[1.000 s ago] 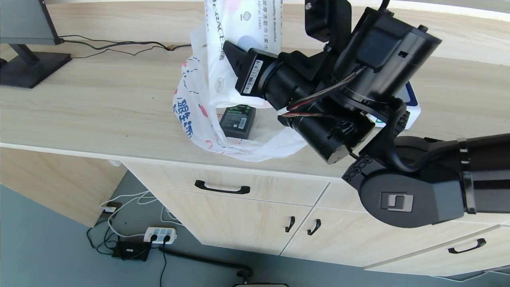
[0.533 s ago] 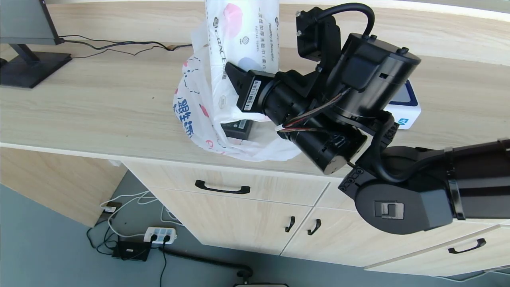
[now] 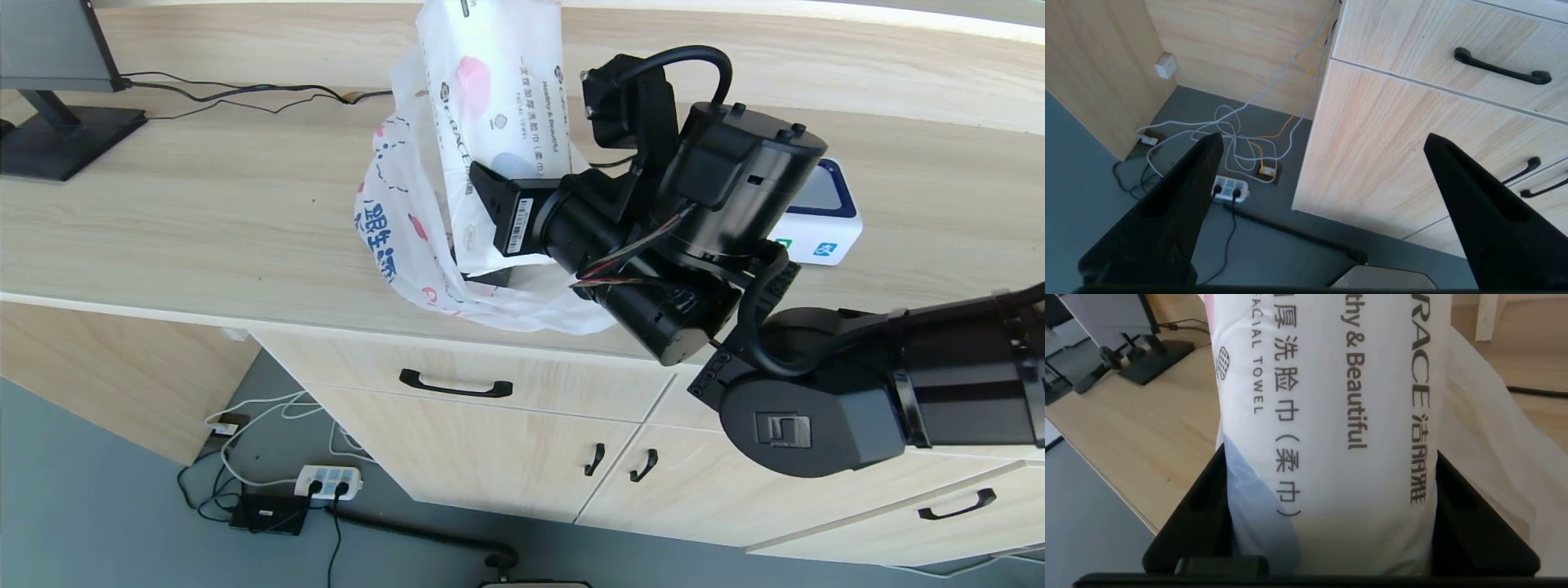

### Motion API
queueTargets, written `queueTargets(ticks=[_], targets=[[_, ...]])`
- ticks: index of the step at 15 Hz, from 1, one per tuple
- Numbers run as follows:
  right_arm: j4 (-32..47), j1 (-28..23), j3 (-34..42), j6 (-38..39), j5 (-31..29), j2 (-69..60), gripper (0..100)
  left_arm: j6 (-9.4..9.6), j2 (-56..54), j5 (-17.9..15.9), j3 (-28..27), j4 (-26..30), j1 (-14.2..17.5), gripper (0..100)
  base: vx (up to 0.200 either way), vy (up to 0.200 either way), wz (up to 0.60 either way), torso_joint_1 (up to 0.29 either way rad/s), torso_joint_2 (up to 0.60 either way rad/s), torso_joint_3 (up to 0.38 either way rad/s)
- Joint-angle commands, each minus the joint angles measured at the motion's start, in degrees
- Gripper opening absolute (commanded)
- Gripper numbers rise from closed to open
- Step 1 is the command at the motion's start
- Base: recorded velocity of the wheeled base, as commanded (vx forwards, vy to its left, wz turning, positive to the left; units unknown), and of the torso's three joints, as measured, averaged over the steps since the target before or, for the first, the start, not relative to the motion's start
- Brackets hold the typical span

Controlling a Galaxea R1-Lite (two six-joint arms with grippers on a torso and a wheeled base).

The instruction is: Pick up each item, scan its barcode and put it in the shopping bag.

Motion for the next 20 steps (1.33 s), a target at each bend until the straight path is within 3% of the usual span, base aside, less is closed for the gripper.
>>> queueTargets(ticks=[1,8,11,14,20], targets=[[0.3,0.0,0.2,-0.6,-0.1,0.1,0,-0.04,0.0,0.0,0.0,0.0,0.0,100,0.0,0.0,0.0,0.0,0.0,0.0],[1.8,-0.4,3.8,-5.4,3.1,-0.2,0,-0.13,0.0,0.0,0.0,0.0,0.0,100,0.0,0.0,0.0,0.0,0.0,0.0],[7.5,-1.1,0.6,-5.2,4.7,-0.2,0,-0.13,0.0,0.0,0.0,0.0,0.0,100,0.0,0.0,0.0,0.0,0.0,0.0],[10.7,-3.8,-2.9,-4.7,4.7,-0.1,0,-0.13,0.0,0.0,0.0,0.0,0.0,100,0.0,0.0,0.0,0.0,0.0,0.0],[13.2,-7.3,-0.9,-4.4,6.8,-3.0,0,-0.13,0.0,0.0,0.0,0.1,0.0,100,0.0,0.0,0.0,0.0,0.0,0.0]])
